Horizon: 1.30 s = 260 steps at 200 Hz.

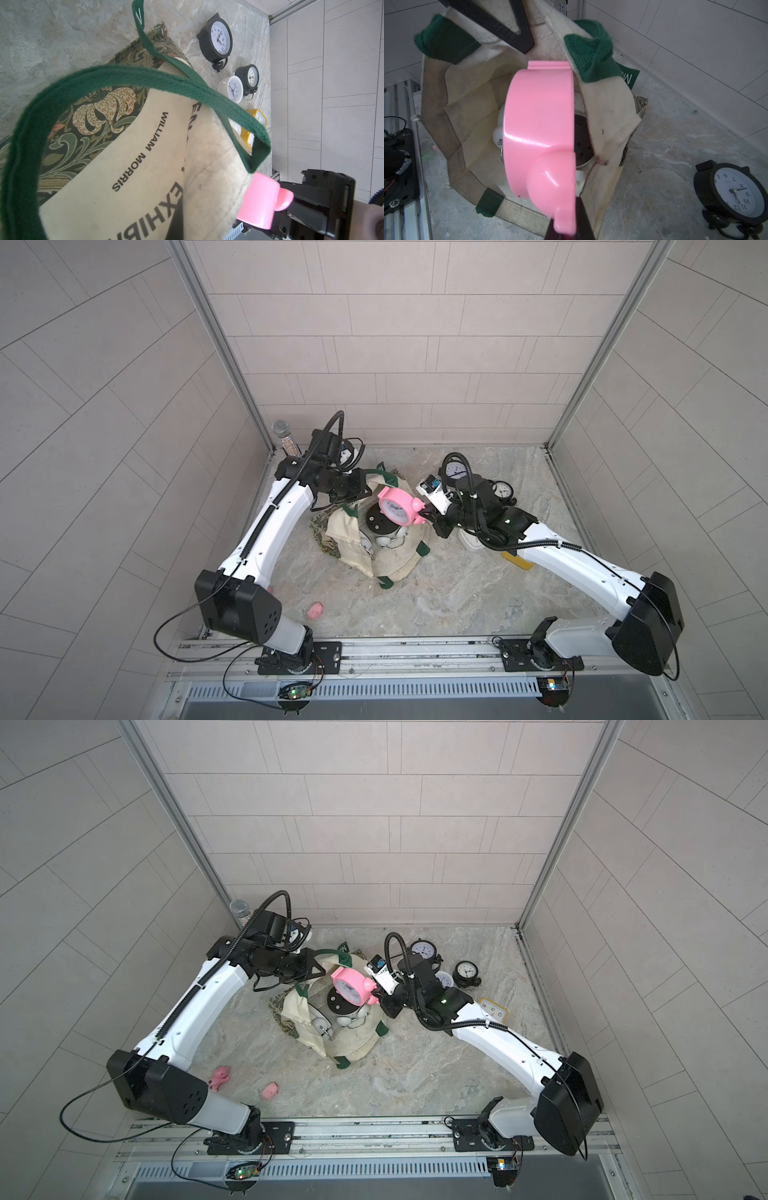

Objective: Take the alarm clock out of the canvas bag
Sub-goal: Pick up the alarm from the canvas bag, then place the alarm at the center of the board.

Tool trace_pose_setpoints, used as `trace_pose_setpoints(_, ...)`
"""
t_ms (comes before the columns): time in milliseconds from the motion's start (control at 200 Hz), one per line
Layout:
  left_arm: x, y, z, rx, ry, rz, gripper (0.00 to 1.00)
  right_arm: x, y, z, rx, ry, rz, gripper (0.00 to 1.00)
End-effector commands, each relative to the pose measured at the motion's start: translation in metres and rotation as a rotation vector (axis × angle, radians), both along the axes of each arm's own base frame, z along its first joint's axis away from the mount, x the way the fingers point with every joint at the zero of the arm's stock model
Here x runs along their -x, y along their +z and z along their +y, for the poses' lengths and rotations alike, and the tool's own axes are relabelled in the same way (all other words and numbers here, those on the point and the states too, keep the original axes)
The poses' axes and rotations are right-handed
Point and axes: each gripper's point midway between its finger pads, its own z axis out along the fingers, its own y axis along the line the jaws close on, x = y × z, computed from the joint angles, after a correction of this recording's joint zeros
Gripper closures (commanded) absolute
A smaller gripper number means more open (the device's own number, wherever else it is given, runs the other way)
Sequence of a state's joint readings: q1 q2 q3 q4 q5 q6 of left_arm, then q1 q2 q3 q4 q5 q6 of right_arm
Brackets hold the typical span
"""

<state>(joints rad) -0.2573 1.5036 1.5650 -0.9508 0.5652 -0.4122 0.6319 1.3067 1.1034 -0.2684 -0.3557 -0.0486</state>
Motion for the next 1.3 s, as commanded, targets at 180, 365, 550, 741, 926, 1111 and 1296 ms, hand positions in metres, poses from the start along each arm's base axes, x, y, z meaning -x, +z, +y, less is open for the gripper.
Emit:
trace_pose_setpoints(180,0.004,0.024,-0.006,0.057,-0.018,-0.053,1.00,0.021,0.080,-0.024,-0.203,0.014,0.016,1.00)
trace_pose_setpoints(365,0.005,0.023,-0.005,0.051,-0.020,-0.050,1.00,0.019,0.113,-0.044,-0.337,-0.023,0.065,1.00)
trace_pose_setpoints(550,0.005,0.024,-0.005,0.052,-0.021,-0.053,1.00,-0.001,0.130,-0.075,-0.457,-0.149,0.146,1.00)
trace_pose_setpoints(741,0.005,0.025,-0.005,0.052,-0.022,-0.053,1.00,-0.036,0.111,-0.112,-0.547,-0.338,0.277,1.00)
trace_pose_setpoints(926,0.006,0.026,-0.005,0.051,-0.025,-0.055,1.00,-0.064,0.066,-0.137,-0.584,-0.485,0.429,1.00)
trace_pose_setpoints(1111,0.005,0.025,-0.006,0.051,-0.025,-0.053,1.00,-0.081,0.027,-0.141,-0.579,-0.533,0.513,1.00)
trace_pose_setpoints(1296,0.004,0.025,-0.006,0.051,-0.025,-0.052,1.00,-0.095,-0.019,-0.138,-0.595,-0.572,0.632,1.00)
